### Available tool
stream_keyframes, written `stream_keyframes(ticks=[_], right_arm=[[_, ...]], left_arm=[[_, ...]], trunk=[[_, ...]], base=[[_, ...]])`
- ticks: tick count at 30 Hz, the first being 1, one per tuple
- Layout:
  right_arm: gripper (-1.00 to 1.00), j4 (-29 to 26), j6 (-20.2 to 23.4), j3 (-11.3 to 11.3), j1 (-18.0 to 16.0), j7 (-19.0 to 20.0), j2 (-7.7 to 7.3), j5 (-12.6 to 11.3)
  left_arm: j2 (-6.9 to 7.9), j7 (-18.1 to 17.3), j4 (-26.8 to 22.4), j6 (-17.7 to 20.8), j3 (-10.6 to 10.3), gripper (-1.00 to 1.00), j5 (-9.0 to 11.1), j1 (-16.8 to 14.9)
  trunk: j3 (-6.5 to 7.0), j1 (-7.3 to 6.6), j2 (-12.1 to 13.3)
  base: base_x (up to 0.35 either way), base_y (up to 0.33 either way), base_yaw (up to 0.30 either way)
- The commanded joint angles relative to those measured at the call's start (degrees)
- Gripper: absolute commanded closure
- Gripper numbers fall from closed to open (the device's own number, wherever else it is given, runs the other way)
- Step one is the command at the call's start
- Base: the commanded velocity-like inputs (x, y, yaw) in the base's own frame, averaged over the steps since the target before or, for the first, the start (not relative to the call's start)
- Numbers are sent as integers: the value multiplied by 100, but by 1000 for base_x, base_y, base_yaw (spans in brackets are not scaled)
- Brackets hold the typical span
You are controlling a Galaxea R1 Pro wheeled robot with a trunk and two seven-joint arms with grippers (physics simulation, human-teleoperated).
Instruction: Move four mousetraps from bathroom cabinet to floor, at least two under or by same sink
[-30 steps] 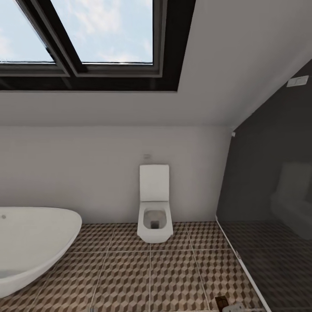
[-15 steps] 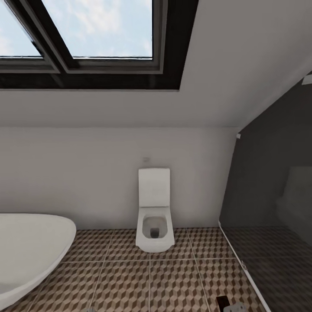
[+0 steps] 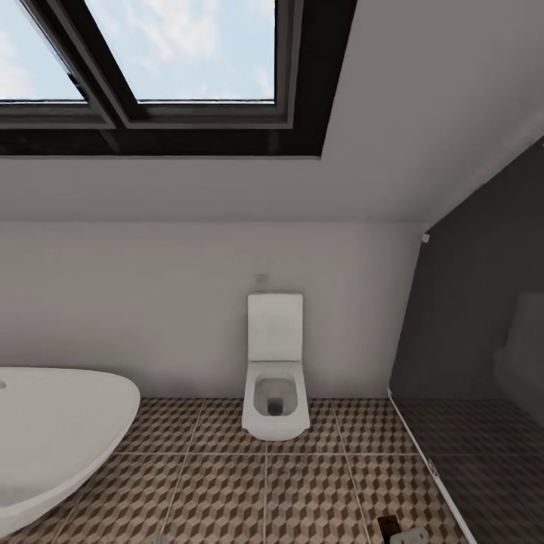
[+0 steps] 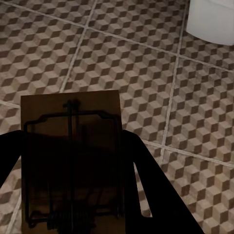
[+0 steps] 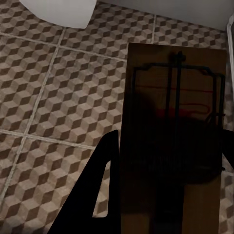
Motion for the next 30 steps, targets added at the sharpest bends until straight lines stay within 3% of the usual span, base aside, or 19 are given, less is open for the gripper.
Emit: stream_keyframes(ticks=[1,15,30], right_arm=[[100,21,-32,52,-6,52,2,-73],[100,21,-32,52,-6,52,1,-73],[100,21,-38,48,-6,48,-2,-85]], left_arm=[[-1,-19,25,-36,-44,100,39,-9],[-1,-23,23,-31,-44,100,33,-9],[4,-15,18,-29,-44,100,39,-9]], trunk=[[-3,3,-5],[-3,3,-5],[-3,3,-5]], base=[[0,0,48],[16,0,8],[306,0,0]])
